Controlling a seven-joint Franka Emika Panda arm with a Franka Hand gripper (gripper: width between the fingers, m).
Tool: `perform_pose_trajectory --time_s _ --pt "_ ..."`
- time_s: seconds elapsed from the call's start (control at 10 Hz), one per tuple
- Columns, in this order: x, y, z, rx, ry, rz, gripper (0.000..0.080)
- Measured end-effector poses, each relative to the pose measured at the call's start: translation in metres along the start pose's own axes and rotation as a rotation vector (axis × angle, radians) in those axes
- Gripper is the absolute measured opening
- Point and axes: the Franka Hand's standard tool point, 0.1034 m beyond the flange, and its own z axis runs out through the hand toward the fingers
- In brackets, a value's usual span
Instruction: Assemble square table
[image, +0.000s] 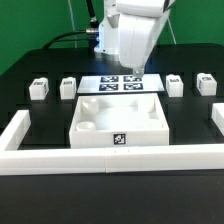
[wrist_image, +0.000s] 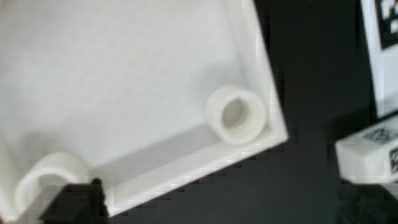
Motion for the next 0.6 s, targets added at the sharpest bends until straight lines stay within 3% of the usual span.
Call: perform_pose_trajectory --time_s 0.1,0.5,0.6 --pt "-0.009 -0.005 0.005 0.002 0.003 -0.11 0.065" --pt "-0.01 -0.003 0.007 -0.003 0.003 -0.166 0.065" --pt "-0.01 0.001 0.016 -0.096 0.029 -0.214 0.065"
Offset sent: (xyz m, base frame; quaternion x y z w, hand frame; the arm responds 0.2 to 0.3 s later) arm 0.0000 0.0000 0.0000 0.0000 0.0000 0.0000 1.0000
